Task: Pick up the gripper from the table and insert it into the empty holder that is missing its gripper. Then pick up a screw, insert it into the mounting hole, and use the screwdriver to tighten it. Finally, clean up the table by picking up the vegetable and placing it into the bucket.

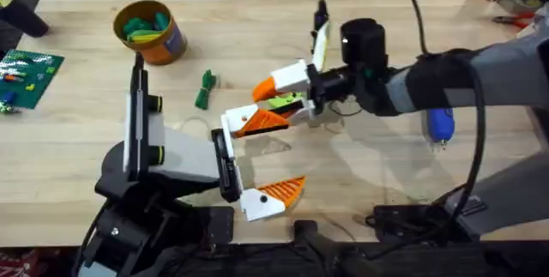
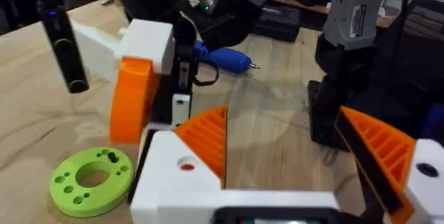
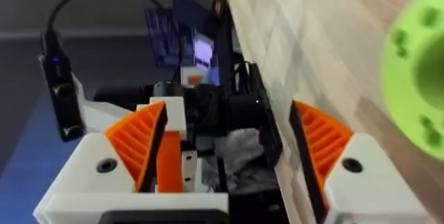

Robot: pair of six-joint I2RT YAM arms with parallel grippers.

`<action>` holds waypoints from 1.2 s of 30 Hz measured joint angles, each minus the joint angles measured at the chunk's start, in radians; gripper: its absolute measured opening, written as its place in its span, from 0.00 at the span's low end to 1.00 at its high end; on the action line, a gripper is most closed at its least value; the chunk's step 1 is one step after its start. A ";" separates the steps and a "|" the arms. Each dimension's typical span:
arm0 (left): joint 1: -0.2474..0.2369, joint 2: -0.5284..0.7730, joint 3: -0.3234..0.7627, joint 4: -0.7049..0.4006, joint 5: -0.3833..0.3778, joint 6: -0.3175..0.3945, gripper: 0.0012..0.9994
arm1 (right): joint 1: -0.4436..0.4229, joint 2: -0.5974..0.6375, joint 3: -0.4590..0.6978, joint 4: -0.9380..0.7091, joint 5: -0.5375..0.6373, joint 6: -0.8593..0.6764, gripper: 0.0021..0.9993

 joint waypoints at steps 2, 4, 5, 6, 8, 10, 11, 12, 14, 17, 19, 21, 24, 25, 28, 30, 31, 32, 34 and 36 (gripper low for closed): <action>0.000 0.000 0.000 0.000 0.000 0.000 0.99 | -0.029 -0.026 -0.032 -0.002 0.000 0.002 0.99; 0.000 0.000 0.000 0.000 0.000 0.000 0.99 | -0.057 -0.076 -0.065 -0.001 0.000 0.004 0.99; 0.000 0.000 0.000 0.000 0.000 0.000 0.99 | -0.070 -0.114 -0.087 -0.001 0.000 0.003 0.99; 0.000 0.000 0.000 0.000 0.001 0.000 0.99 | -0.079 -0.146 -0.104 -0.001 0.000 0.004 1.00; 0.000 0.000 0.000 0.000 0.002 0.000 0.99 | -0.093 -0.229 -0.148 0.004 0.002 0.004 1.00; 0.000 0.000 0.000 0.000 0.004 0.000 0.99 | -0.102 -0.313 -0.197 0.006 0.008 0.005 0.99; 0.000 0.000 0.000 0.000 0.004 0.000 0.99 | -0.103 -0.363 -0.230 0.008 0.017 0.006 0.99; 0.000 0.000 0.000 0.000 0.004 0.000 0.99 | -0.104 -0.401 -0.257 0.008 0.024 0.007 0.99; 0.000 0.000 0.000 0.000 0.008 0.001 0.99 | -0.103 -0.472 -0.315 0.009 0.043 0.007 0.99; 0.000 0.000 0.000 0.000 0.011 0.002 0.99 | -0.091 -0.550 -0.397 0.006 0.084 0.007 0.99; 0.000 0.000 0.000 0.000 0.011 0.003 0.99 | -0.082 -0.569 -0.429 0.001 0.109 0.007 0.99; 0.000 0.000 0.000 0.000 0.011 0.003 0.99 | -0.072 -0.569 -0.443 0.010 0.132 0.008 0.99; 0.000 0.000 0.000 0.000 0.011 0.003 0.99 | -0.068 -0.570 -0.446 0.069 0.160 0.011 0.99; 0.000 0.000 0.000 0.000 0.011 0.003 0.99 | -0.067 -0.569 -0.445 0.086 0.169 0.011 0.99; 0.000 0.000 0.000 0.000 0.011 0.003 0.99 | -0.066 -0.567 -0.445 0.104 0.191 0.023 0.99; 0.000 0.000 0.000 0.000 0.011 0.003 0.99 | -0.066 -0.558 -0.443 0.108 0.200 0.029 0.99; 0.000 0.000 0.000 0.000 0.011 0.003 0.99 | -0.064 -0.550 -0.439 0.108 0.204 0.031 0.99; 0.000 0.000 0.000 0.000 0.011 0.003 0.99 | -0.062 -0.540 -0.433 0.108 0.207 0.034 0.99; 0.000 0.000 0.000 0.000 0.011 0.003 0.99 | -0.053 -0.524 -0.418 0.107 0.211 0.037 0.99; 0.000 0.000 0.000 0.000 0.011 0.003 0.99 | -0.036 -0.508 -0.391 0.108 0.214 0.039 0.99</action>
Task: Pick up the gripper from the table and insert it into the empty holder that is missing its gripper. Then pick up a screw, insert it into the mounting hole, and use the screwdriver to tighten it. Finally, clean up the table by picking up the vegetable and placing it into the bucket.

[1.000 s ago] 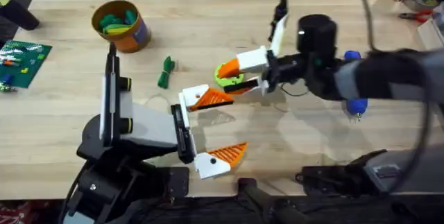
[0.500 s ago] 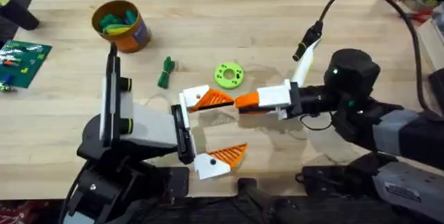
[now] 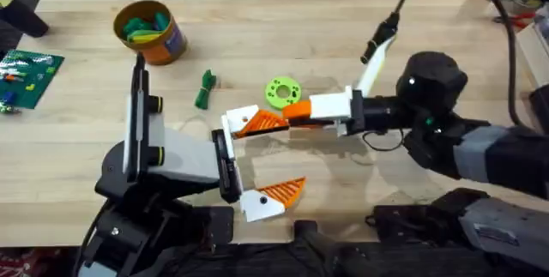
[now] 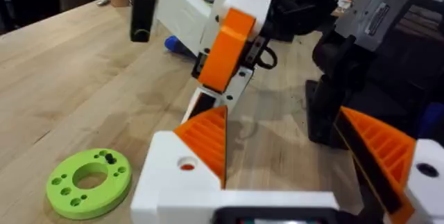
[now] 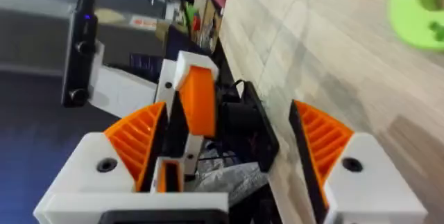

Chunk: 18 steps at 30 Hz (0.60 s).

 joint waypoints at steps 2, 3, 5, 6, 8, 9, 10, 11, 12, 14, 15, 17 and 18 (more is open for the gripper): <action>0.000 0.000 0.000 0.000 0.000 0.000 0.99 | 0.023 0.013 0.032 0.001 0.001 0.002 0.99; 0.000 0.000 0.000 0.000 0.000 0.000 0.99 | 0.033 0.020 0.046 0.004 0.001 0.003 0.99; 0.000 0.000 0.000 0.000 0.000 0.000 0.99 | 0.054 0.029 0.066 0.008 0.001 0.003 0.99; 0.000 0.000 0.000 0.000 0.000 0.000 0.99 | 0.061 0.033 0.070 0.008 0.001 0.002 0.99; 0.000 0.000 0.000 0.000 0.000 0.000 0.99 | 0.071 0.041 0.072 0.002 0.001 0.007 0.97; 0.000 0.000 0.000 0.000 0.000 0.000 0.99 | 0.074 0.045 0.071 -0.001 0.000 0.007 0.96; 0.000 0.000 0.000 0.000 0.000 0.000 0.99 | 0.076 0.047 0.071 -0.003 0.001 0.008 0.95; 0.000 0.000 0.000 0.000 0.000 0.000 0.99 | 0.077 0.049 0.071 -0.003 0.001 0.009 0.93; 0.000 0.000 0.000 0.000 0.000 0.000 0.99 | 0.078 0.049 0.072 -0.003 0.000 0.010 0.90; 0.000 0.000 0.000 0.000 0.000 0.000 0.99 | 0.081 0.049 0.071 -0.003 0.001 0.011 0.81; 0.000 0.000 0.000 0.000 0.000 0.000 0.99 | 0.083 0.049 0.072 -0.003 0.001 0.011 0.73; 0.000 0.000 0.000 0.000 0.000 0.000 0.99 | 0.086 0.049 0.072 -0.004 0.001 0.013 0.53; 0.000 0.000 0.000 0.000 0.000 0.000 0.99 | 0.088 0.049 0.072 -0.004 0.001 0.009 0.45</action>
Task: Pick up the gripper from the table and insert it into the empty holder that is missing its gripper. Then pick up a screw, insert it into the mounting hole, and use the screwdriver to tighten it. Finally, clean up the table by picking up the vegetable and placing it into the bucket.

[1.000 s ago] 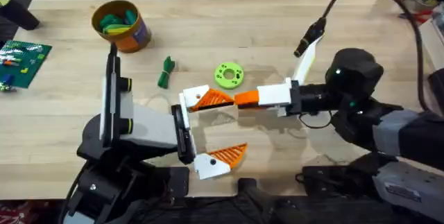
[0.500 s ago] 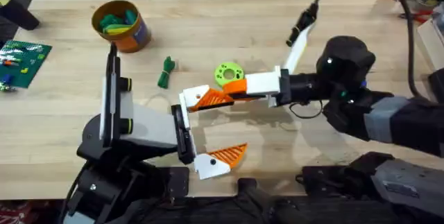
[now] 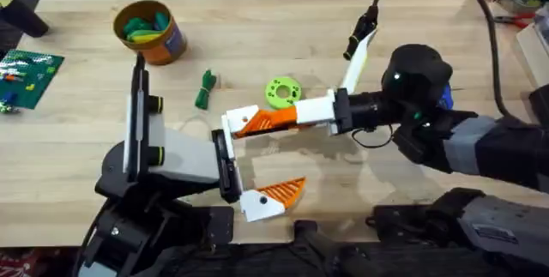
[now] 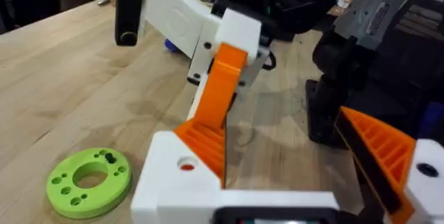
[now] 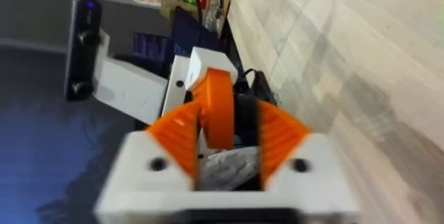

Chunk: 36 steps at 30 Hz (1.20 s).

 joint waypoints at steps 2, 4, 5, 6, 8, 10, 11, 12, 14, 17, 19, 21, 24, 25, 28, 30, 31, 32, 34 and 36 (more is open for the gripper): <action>0.000 0.000 0.000 0.000 0.000 -0.001 0.99 | 0.001 0.000 0.000 0.005 -0.001 0.002 0.26; 0.000 0.000 -0.001 0.000 -0.002 -0.003 0.99 | 0.001 0.000 0.002 0.013 0.000 0.000 0.08; 0.000 0.000 -0.001 0.000 -0.001 -0.003 0.99 | 0.001 0.000 0.004 0.013 0.000 0.001 0.03; 0.000 0.000 -0.001 0.000 -0.001 -0.003 0.99 | 0.001 0.000 0.004 0.012 0.002 0.002 0.02; 0.000 0.000 -0.001 0.000 -0.002 -0.003 0.99 | 0.001 0.000 0.004 0.012 0.006 0.001 0.02; 0.000 0.000 -0.001 0.000 -0.005 -0.003 0.99 | 0.003 0.000 0.005 0.013 0.015 0.001 0.02; 0.000 0.000 -0.001 0.000 -0.005 -0.003 0.99 | 0.004 0.002 0.005 0.015 0.018 0.001 0.02; 0.000 0.000 -0.001 0.000 -0.006 -0.004 0.99 | 0.006 0.006 0.006 0.018 0.021 0.001 0.02; 0.000 0.000 -0.001 0.000 -0.010 -0.005 0.99 | 0.013 0.014 0.007 0.025 0.029 0.002 0.02; 0.003 0.000 -0.002 0.002 -0.022 -0.008 0.99 | 0.029 0.017 0.010 0.029 0.063 0.014 0.02; 0.005 0.000 -0.002 0.003 -0.029 -0.011 0.99 | 0.039 0.016 0.012 0.032 0.090 0.026 0.02; 0.006 0.001 -0.002 0.004 -0.033 -0.012 0.99 | 0.044 0.016 0.012 0.033 0.107 0.031 0.02; 0.006 0.001 -0.002 0.004 -0.037 -0.016 0.99 | 0.049 0.016 0.012 0.034 0.121 0.034 0.02; 0.006 0.001 -0.002 0.005 -0.038 -0.016 0.99 | 0.050 0.016 0.012 0.034 0.124 0.034 0.02; 0.006 0.001 -0.002 0.004 -0.038 -0.017 0.99 | 0.051 0.016 0.013 0.034 0.129 0.030 0.02; 0.006 0.001 -0.002 0.004 -0.038 -0.018 0.99 | 0.051 0.016 0.013 0.034 0.131 0.031 0.02; 0.008 0.001 -0.002 0.004 -0.039 -0.020 0.99 | 0.056 0.017 0.013 0.036 0.145 0.039 0.02; 0.008 0.001 -0.002 0.004 -0.039 -0.022 0.99 | 0.059 0.016 0.013 0.037 0.153 0.043 0.02; 0.010 0.001 -0.002 0.004 -0.042 -0.025 0.99 | 0.066 0.016 0.013 0.038 0.169 0.054 0.02; 0.011 0.001 -0.002 0.005 -0.047 -0.028 0.99 | 0.072 0.016 0.013 0.040 0.183 0.061 0.02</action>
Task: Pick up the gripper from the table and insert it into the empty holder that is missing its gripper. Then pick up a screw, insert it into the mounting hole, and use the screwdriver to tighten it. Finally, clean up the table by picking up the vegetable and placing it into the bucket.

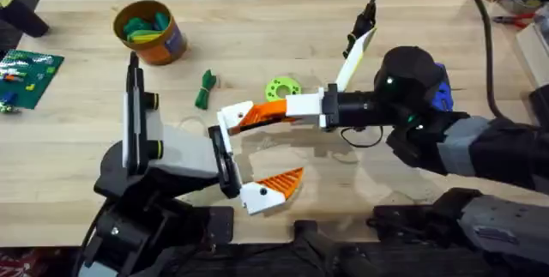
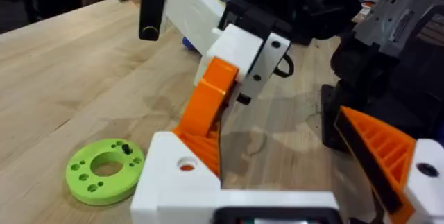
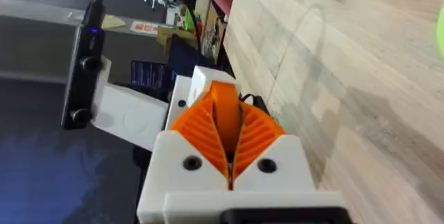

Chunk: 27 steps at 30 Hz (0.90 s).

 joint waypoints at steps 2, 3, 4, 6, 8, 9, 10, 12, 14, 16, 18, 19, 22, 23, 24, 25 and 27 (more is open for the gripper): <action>0.001 0.000 0.000 0.000 -0.003 -0.002 0.99 | 0.004 0.000 0.000 0.001 0.011 0.006 0.02; 0.001 0.000 0.000 0.000 -0.004 -0.003 0.99 | 0.005 0.000 0.000 0.001 0.016 0.009 0.02; 0.001 0.000 0.000 0.000 -0.005 -0.003 0.99 | 0.006 0.000 0.000 0.002 0.020 0.013 0.02; 0.001 0.000 0.000 0.000 -0.009 -0.005 0.99 | 0.009 0.000 0.000 0.002 0.030 0.021 0.02; 0.001 0.000 0.000 0.000 -0.012 -0.007 0.99 | 0.011 0.000 0.000 0.003 0.038 0.026 0.02; 0.001 0.000 0.000 0.000 -0.013 -0.007 0.99 | 0.012 0.000 0.000 0.003 0.040 0.027 0.02; 0.001 0.000 0.000 0.000 -0.014 -0.007 0.99 | 0.013 0.000 0.000 0.004 0.043 0.029 0.02; 0.001 0.000 0.000 0.001 -0.015 -0.009 0.99 | 0.014 0.000 0.000 0.004 0.046 0.031 0.02; 0.001 0.000 0.000 0.001 -0.017 -0.010 0.99 | 0.015 0.000 0.000 0.004 0.047 0.033 0.02; 0.001 0.000 0.000 0.001 -0.017 -0.010 0.99 | 0.015 0.000 0.000 0.004 0.048 0.034 0.02; 0.001 0.000 0.000 0.001 -0.018 -0.010 0.99 | 0.015 0.000 0.000 0.004 0.048 0.034 0.02; 0.001 0.000 0.000 0.001 -0.018 -0.010 0.99 | 0.015 0.000 0.000 0.004 0.048 0.036 0.03; 0.001 0.000 0.000 0.002 -0.018 -0.010 0.99 | 0.015 0.000 0.000 0.001 0.048 0.040 0.09; 0.001 0.000 0.000 0.002 -0.018 -0.010 0.99 | 0.015 0.000 0.000 0.001 0.048 0.042 0.12; 0.001 0.000 0.000 0.002 -0.018 -0.010 0.99 | 0.015 0.000 0.000 0.000 0.050 0.042 0.14; 0.001 0.000 0.000 0.002 -0.017 -0.010 0.99 | 0.015 0.000 0.000 0.000 0.052 0.043 0.15; 0.001 0.000 0.000 0.002 -0.017 -0.009 0.99 | 0.015 0.000 0.000 -0.002 0.052 0.045 0.18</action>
